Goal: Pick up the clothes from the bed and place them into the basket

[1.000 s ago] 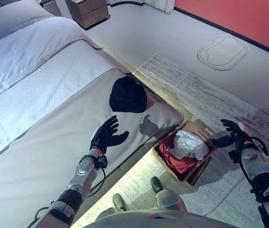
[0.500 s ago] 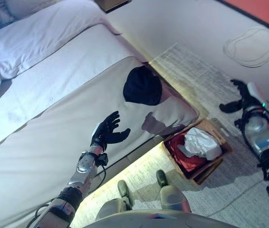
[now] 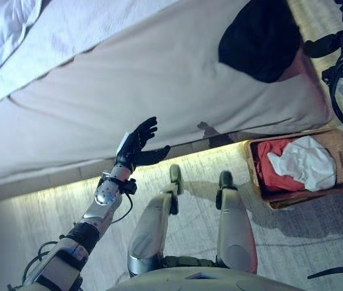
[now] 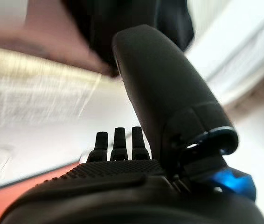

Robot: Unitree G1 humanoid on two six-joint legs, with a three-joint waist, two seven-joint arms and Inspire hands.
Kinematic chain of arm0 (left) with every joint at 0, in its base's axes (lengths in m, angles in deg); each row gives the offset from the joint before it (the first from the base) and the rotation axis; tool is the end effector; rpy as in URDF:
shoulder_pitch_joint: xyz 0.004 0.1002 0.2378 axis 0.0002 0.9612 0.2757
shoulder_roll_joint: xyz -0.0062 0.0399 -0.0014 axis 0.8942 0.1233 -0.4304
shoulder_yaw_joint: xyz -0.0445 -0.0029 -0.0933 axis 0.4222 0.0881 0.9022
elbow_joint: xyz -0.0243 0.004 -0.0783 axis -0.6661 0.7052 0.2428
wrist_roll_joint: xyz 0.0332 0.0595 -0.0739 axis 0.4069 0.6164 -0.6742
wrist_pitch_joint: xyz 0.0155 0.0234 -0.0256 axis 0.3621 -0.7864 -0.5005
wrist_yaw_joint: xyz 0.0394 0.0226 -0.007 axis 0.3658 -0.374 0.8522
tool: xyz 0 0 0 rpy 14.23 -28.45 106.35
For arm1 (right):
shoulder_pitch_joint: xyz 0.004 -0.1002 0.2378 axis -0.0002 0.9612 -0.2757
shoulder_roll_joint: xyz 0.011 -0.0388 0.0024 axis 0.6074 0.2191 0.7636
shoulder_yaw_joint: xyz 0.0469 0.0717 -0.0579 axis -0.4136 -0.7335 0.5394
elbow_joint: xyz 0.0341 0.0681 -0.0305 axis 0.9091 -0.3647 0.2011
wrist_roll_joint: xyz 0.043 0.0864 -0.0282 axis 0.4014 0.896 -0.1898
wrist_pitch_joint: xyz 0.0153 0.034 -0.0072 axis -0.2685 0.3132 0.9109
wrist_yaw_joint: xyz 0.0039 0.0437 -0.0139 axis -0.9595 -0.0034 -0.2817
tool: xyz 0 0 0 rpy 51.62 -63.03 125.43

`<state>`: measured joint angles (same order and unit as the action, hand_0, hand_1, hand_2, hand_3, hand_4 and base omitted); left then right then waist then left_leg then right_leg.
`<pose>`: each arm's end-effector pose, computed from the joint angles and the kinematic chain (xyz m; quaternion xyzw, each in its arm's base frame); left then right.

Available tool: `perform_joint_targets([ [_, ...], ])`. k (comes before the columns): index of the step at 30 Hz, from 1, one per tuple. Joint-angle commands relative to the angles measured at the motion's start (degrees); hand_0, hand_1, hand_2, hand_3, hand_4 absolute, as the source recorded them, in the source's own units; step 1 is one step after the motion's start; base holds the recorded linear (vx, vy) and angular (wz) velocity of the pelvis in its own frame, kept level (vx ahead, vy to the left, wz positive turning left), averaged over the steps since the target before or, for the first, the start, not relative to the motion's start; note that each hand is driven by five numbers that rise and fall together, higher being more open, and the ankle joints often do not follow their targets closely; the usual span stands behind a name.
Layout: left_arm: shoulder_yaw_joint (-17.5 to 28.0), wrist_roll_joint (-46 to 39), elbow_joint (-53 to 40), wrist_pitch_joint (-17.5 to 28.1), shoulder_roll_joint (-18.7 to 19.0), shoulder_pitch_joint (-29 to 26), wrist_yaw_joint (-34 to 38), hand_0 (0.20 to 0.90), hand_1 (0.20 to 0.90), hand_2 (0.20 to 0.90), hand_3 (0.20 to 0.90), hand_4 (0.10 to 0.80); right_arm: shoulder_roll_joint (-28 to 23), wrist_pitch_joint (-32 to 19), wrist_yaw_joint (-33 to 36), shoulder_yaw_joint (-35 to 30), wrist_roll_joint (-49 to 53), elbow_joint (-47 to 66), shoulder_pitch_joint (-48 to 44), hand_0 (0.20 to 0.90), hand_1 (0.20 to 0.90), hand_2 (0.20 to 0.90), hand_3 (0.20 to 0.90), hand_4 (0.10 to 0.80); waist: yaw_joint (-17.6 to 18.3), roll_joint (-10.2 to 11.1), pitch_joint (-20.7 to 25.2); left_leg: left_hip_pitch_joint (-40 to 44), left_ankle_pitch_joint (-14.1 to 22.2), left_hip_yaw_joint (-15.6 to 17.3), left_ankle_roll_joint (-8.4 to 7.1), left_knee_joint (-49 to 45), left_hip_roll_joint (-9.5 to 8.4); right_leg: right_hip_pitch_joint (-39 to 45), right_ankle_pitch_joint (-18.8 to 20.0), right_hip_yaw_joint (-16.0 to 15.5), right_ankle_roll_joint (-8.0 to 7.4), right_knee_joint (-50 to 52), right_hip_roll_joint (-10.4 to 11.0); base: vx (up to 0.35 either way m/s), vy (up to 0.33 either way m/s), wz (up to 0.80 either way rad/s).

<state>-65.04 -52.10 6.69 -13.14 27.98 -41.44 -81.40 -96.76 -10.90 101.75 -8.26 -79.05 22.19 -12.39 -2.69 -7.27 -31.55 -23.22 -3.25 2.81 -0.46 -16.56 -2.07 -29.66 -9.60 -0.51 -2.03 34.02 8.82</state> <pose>0.2333 0.1777 0.0184 0.0166 -0.0396 -0.1222 0.9916 0.3310 -0.2929 0.2662 -0.4842 -0.0857 -0.2558 0.8323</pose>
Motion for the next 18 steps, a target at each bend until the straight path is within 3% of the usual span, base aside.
perform_joint_targets([
  [1, 1.17, -1.38, -11.29, 8.0, 1.64, 1.81, 0.67, 0.9, 0.9, 0.9, 0.9, 0.8, -2.69, 0.44, 5.36, 1.28, 0.29, 5.75, -10.21, 0.9, 0.9, 0.9, 0.9, 0.8, 0.64, 0.17, 1.76, -3.69, 13.5, -3.78, 0.97, -14.09, -2.2, 0.07, -1.85, -5.36, 4.52, 0.78, -1.93, 0.001, -0.041, 0.21],
  [9, 2.52, -2.18, -19.19, 6.73, 4.49, 1.71, 3.52, 0.9, 0.9, 0.9, 0.9, 0.8, 0.28, 3.64, 4.53, 0.92, 2.59, 1.81, -11.49, 0.9, 0.9, 0.9, 0.9, 0.8, -1.93, 0.23, 1.76, -15.06, 16.02, -4.14, 2.19, -23.99, -2.82, -9.06, -4.69, -6.48, 5.83, 10.2, -2.76, -0.011, -0.077, 0.15],
  [17, 3.92, -2.51, -25.49, 4.92, 7.3, 3.13, 7.0, 0.9, 0.9, 0.9, 0.9, 0.8, -0.61, 4.08, 1.44, 5.83, 3.35, -9.64, -15.12, 0.9, 0.9, 0.9, 0.9, 0.8, -4.47, -0.47, 1.76, -22.07, 18.65, -4.78, 3.3, -30.91, -3.18, -15.47, -7.63, -7.06, 6.1, 17.36, -3.11, 0.02, -0.087, 0.11],
  [18, 4.31, -3.3, -26.26, 4.36, 8.02, 3.71, 6.62, 0.9, 0.9, 0.9, 0.9, 0.8, -1.14, 3.92, 0.71, 6.46, 4.02, -11.42, -16.09, 0.82, 0.82, 0.82, 0.807, 0.707, -4.96, -0.7, 1.76, -23.0, 18.71, -4.88, 3.48, -31.59, -3.28, -16.38, -7.89, -7.26, 6.19, 18.29, -3.0, -0.013, -0.101, 0.1],
])
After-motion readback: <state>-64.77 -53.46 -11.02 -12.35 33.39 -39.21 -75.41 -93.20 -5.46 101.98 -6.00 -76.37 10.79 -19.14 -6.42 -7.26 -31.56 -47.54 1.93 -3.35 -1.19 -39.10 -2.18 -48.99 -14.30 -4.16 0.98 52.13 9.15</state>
